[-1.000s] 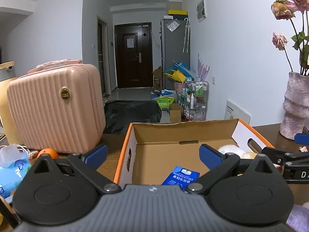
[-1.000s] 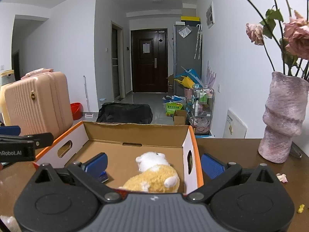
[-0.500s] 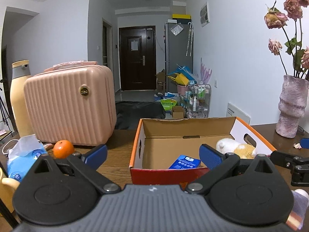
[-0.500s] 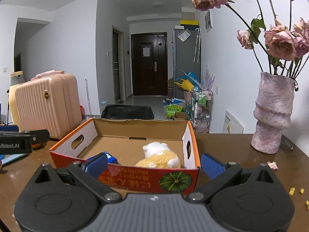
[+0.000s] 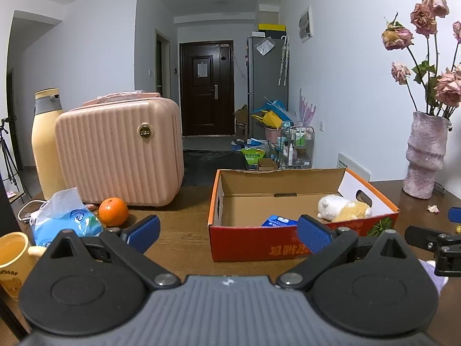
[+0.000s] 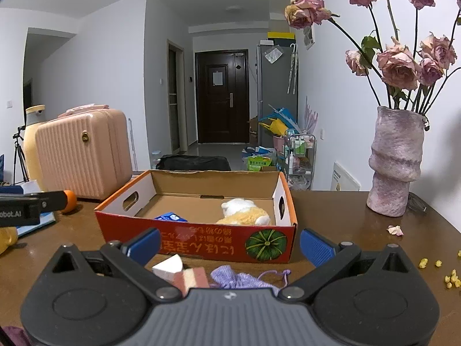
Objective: Organize soft objects
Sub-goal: 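Move the right gripper back to the purple satin scrunchies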
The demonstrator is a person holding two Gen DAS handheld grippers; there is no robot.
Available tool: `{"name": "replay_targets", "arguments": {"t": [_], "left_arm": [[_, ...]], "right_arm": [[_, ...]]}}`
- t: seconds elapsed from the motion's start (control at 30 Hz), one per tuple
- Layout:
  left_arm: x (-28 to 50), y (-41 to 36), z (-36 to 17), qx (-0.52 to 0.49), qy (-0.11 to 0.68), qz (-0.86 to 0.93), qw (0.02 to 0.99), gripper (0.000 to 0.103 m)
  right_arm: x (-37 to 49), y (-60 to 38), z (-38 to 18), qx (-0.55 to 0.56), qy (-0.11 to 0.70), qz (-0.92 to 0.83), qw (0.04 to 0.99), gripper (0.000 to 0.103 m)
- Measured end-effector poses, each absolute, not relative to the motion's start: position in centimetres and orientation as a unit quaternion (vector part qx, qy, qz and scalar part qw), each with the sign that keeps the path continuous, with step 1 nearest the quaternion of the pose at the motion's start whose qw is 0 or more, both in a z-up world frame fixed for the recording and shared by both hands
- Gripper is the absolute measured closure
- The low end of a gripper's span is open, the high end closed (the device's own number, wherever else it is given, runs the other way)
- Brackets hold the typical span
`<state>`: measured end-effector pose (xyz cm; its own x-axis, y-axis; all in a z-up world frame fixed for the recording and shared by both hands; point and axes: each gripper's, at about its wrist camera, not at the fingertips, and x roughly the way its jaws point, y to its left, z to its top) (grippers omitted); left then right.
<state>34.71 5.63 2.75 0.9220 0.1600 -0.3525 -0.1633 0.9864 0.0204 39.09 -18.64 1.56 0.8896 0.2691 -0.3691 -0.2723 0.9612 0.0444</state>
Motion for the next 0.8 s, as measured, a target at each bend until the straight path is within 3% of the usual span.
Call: {"name": "replay_targets", "arguments": {"t": [0.8], "left_arm": [[25.5,4.9,1.7,0.001,0.173,0.068,0.982,0.000]], "right_arm": [[30.0,-16.9,0.0,-0.012,0.188,0.148,0.971,0.000]]}}
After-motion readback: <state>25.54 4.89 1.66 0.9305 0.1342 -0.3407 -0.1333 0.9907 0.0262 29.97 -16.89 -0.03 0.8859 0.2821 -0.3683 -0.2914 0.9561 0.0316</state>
